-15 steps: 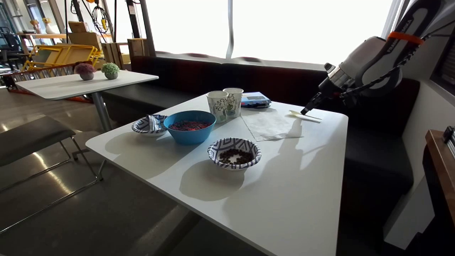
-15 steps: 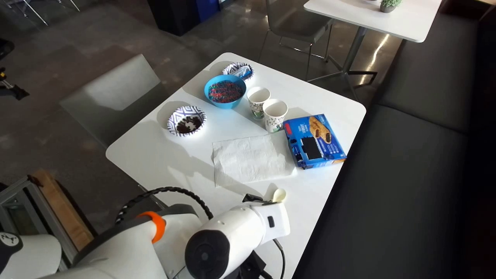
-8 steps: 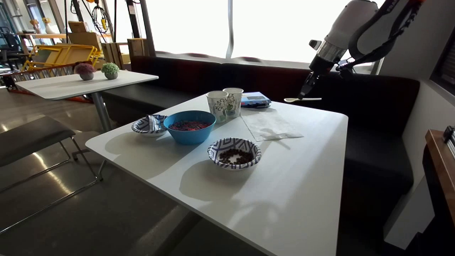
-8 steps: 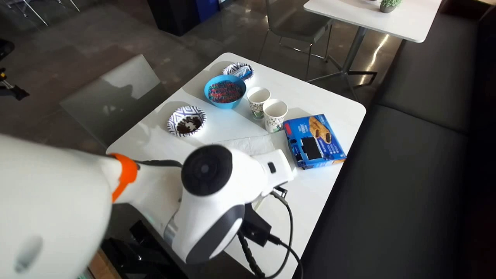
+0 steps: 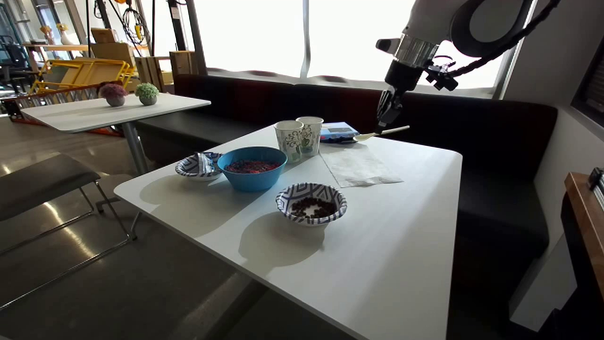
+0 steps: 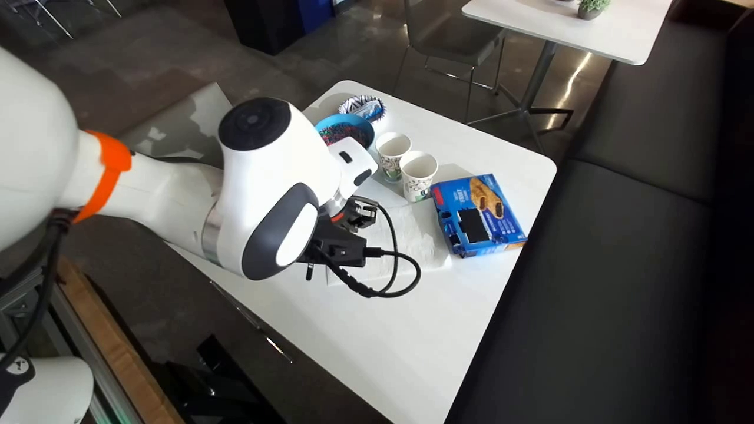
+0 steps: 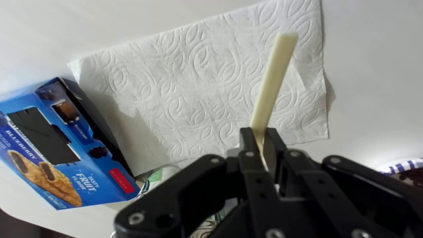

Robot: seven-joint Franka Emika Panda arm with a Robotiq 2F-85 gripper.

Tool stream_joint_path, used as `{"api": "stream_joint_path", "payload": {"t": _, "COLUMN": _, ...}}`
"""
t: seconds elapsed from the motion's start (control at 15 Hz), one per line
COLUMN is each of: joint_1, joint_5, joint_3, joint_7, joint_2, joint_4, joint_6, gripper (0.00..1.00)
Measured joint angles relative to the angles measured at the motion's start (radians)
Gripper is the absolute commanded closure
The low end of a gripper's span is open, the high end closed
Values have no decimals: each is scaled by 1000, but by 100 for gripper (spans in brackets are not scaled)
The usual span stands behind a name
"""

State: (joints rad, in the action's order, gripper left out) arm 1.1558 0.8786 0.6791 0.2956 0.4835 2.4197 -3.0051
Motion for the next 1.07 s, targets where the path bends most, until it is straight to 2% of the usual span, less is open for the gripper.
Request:
{"api": "stream_joint_path", "payload": {"t": 0.13, "joint_1": 12, "joint_5": 0, "joint_3": 0, "joint_7": 14, "joint_2": 1, "joint_4": 1, "joint_6": 0, "gripper": 88}}
{"api": "stream_joint_path", "payload": {"t": 0.2, "joint_1": 17, "joint_5": 0, "joint_3": 0, "joint_7": 20, "joint_2": 1, "joint_4": 1, "joint_6": 0, "gripper": 97}}
{"api": "stream_joint_path", "payload": {"t": 0.4, "joint_1": 21, "joint_5": 0, "joint_3": 2, "joint_7": 25, "joint_2": 4, "joint_4": -3, "joint_6": 0, "gripper": 97}}
{"api": "stream_joint_path", "payload": {"t": 0.6, "joint_1": 0, "joint_5": 0, "joint_3": 42, "joint_7": 77, "joint_2": 42, "joint_4": -49, "joint_6": 14, "gripper": 97}}
{"api": "stream_joint_path", "payload": {"t": 0.87, "joint_1": -59, "joint_5": -48, "joint_3": 168, "joint_7": 194, "joint_2": 167, "joint_4": -194, "joint_6": 163, "gripper": 97}}
{"api": "stream_joint_path", "payload": {"t": 0.93, "joint_1": -95, "joint_5": -99, "joint_3": 175, "joint_7": 250, "joint_2": 195, "joint_4": -232, "joint_6": 195, "gripper": 97}}
{"api": "stream_joint_path", "payload": {"t": 1.07, "joint_1": -199, "joint_5": -198, "joint_3": 123, "joint_7": 374, "joint_2": 237, "joint_4": -306, "joint_6": 221, "gripper": 97}}
